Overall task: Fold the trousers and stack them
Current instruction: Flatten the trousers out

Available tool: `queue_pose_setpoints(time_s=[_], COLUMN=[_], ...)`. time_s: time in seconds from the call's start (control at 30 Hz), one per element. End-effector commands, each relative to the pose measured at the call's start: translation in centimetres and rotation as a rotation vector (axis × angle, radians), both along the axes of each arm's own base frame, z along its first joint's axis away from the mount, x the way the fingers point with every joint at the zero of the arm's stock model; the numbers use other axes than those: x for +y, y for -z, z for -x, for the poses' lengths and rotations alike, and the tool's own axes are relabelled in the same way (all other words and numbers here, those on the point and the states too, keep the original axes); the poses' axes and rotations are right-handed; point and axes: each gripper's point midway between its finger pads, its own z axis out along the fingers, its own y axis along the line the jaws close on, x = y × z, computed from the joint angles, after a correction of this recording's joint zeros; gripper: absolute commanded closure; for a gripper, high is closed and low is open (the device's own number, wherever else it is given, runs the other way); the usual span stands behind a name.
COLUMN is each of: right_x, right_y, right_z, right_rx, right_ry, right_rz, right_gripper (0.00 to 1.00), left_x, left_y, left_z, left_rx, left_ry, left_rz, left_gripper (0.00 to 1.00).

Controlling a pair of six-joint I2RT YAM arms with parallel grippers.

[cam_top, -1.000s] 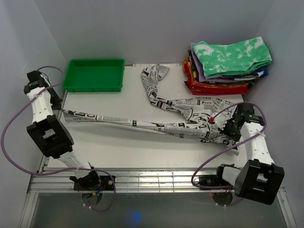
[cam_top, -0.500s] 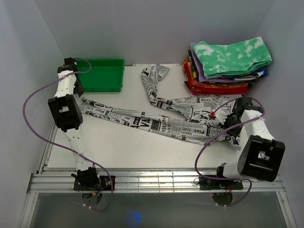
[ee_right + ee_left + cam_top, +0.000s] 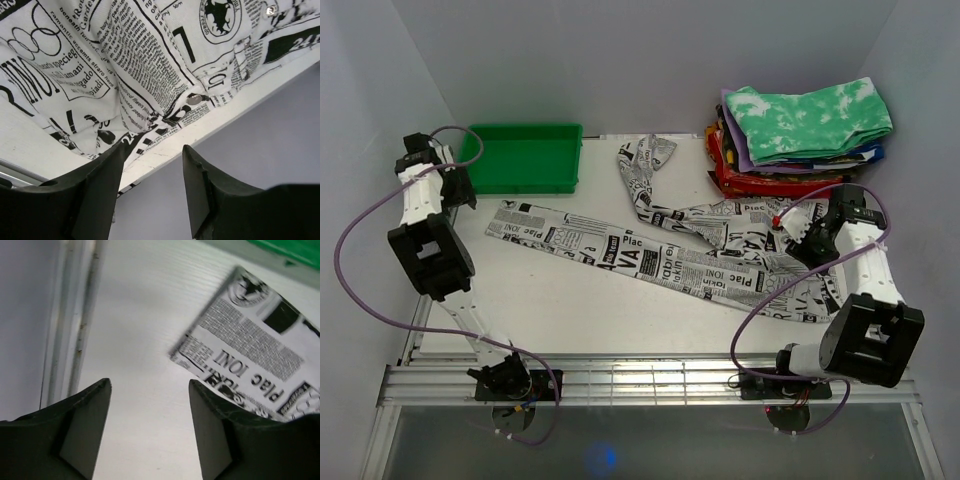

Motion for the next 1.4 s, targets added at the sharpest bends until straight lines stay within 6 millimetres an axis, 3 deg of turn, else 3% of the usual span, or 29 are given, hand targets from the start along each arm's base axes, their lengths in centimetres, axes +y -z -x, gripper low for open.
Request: queue_pose_setpoints(time_s=[0.0,0.1,0.13,0.2,0.37,0.47,0.5,0.6,0.63,0.67,0.8,0.9,0.93,1.03,1.07,1.17,1.2,1.23,1.3,1.37], right_x=[0.5,1.3,1.4,1.8,2.0,1.9,2.0,2.5,2.7,3.0,3.9,4.1,4.2,5.9,6.6,8.6,9.4,9.4,8.9,9.9], right_y=[-1.2,-1.3,-1.3,-1.2,0.4,0.4,0.4,-0.4,-0.3,-1.0,-0.6,0.1,0.0,-0.3,-0.3,0.8,1.3,2.8,4.1,3.3], right_z=[2.2,2.8,3.0,3.3,2.8,1.3,0.8,-1.1,-1.6,-2.5,-2.9,-2.9,-3.3,-4.5,-4.8,-5.4,-5.2,-4.2,-3.6,-4.1], right_rx=[0.031,0.058,0.076,0.11,0.158,0.158,0.155,0.127,0.134,0.114,0.148,0.148,0.128,0.096,0.093,0.098,0.107,0.142,0.154,0.139], right_ry=[-0.058,-0.01,0.006,0.034,0.121,0.182,0.191,0.213,0.213,0.221,0.22,0.204,0.198,0.182,0.176,0.15,0.124,0.118,0.088,0.066], right_rz=[0.002,-0.059,-0.068,-0.1,-0.139,-0.167,-0.178,-0.222,-0.235,-0.254,-0.269,-0.263,-0.269,-0.317,-0.334,-0.335,-0.322,-0.297,-0.221,-0.278], right_gripper=[0.48,0.59,0.59,0.62,0.63,0.64,0.64,0.65,0.65,0.67,0.74,0.8,0.8,0.8,0.8,0.79,0.79,0.78,0.79,0.79], left_x=[-6.0,-8.0,-8.4,-9.4,-8.9,-8.1,-7.8,-7.3,-7.5,-7.2,-5.5,-5.1,-5.2,-6.2,-6.7,-8.5,-10.1,-11.0,-13.6,-15.1], left_y=[-1.4,1.3,1.3,3.5,7.8,10.2,12.0,11.5,12.4,11.3,9.9,8.2,7.5,3.5,0.9,-3.0,-5.5,-6.6,-8.5,-10.5], left_z=[-1.3,-1.9,-2.0,-2.2,-1.0,2.2,5.2,9.1,12.0,12.9,19.4,22.4,22.5,19.9,16.9,12.0,8.7,7.0,3.6,0.9], left_rx=[-0.135,-0.106,-0.105,-0.074,0.039,0.178,0.271,0.315,0.381,0.373,0.463,0.485,0.469,0.298,0.16,-0.017,-0.117,-0.158,-0.213,-0.27], left_ry=[0.315,0.406,0.415,0.488,0.528,0.544,0.555,0.566,0.565,0.576,0.553,0.61,0.638,0.734,0.756,0.741,0.734,0.729,0.747,0.733], left_rz=[0.165,0.225,0.225,0.221,0.143,0.111,0.106,0.095,0.11,0.084,0.084,0.091,0.089,0.091,0.084,0.137,0.185,0.204,0.204,0.208], left_gripper=[0.28,0.37,0.37,0.43,0.46,0.5,0.52,0.54,0.55,0.55,0.56,0.56,0.54,0.39,0.36,0.3,0.29,0.21,0.21,0.21])
